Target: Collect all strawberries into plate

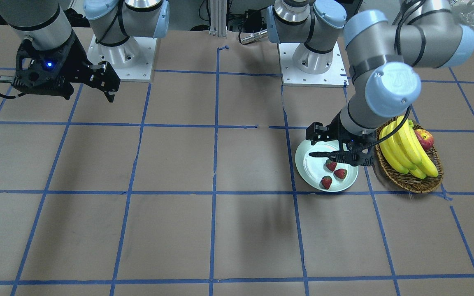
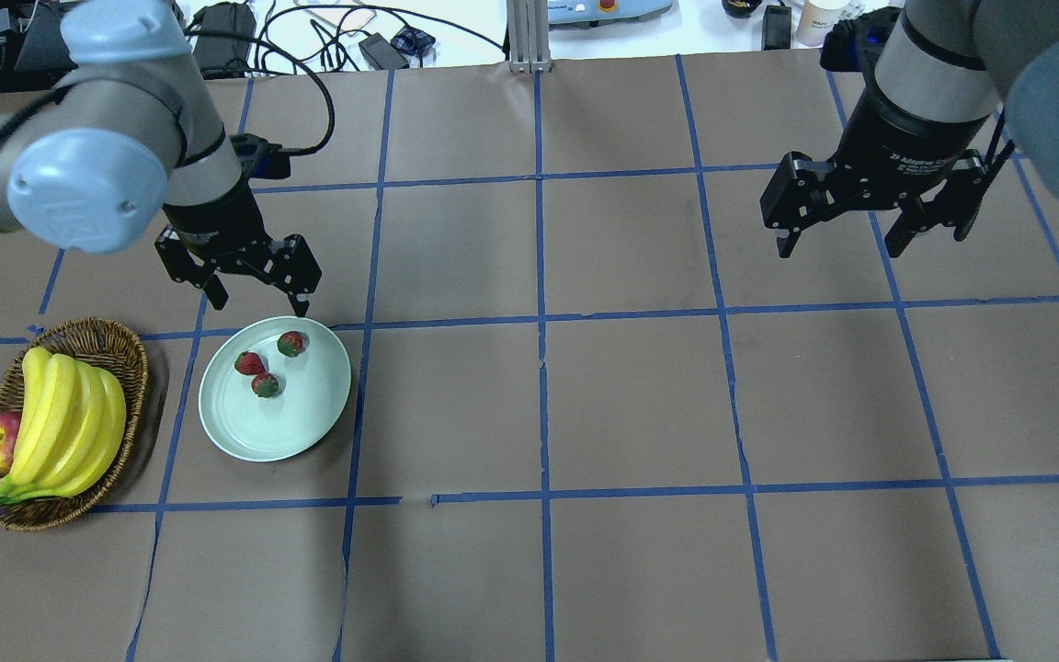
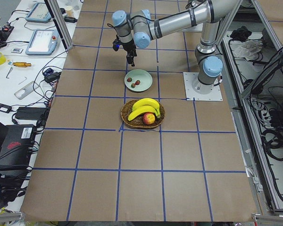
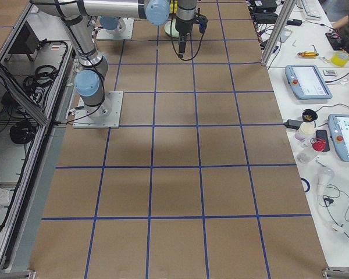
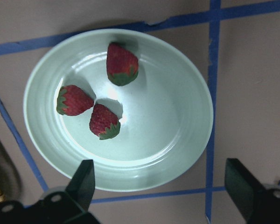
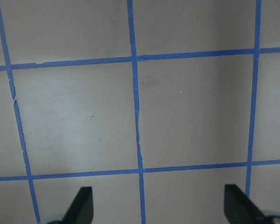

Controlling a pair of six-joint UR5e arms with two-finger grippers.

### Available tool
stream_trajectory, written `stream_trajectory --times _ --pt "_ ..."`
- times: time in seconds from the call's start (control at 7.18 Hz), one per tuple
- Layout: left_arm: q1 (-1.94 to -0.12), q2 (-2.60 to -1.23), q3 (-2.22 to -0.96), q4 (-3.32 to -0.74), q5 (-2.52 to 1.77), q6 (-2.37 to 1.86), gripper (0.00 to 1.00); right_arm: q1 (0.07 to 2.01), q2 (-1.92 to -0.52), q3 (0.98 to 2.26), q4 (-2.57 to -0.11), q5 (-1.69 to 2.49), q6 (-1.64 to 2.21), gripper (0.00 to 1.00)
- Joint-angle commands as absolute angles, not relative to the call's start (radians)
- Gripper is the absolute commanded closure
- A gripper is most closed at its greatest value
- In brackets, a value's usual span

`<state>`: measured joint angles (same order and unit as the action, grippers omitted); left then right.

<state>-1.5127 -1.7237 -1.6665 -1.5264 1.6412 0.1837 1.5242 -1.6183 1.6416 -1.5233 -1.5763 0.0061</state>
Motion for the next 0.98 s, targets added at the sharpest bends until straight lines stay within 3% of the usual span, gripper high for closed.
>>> stream_trajectory --times 0.0,0.56,0.84 --pt "-1.548 -1.622 -1.562 -1.563 1.641 0.173 0.0 1.526 -1.618 1.646 -1.525 -1.588 0.0 0.0" --pt "-1.653 -1.545 -1.61 -1.335 1.635 0.102 0.0 1.528 -1.618 1.646 -1.529 -1.572 0.002 0.0" --pt "-1.649 -1.536 -1.623 -1.342 1.511 0.01 0.0 1.526 -1.618 1.644 -1.534 -1.574 0.002 0.0"
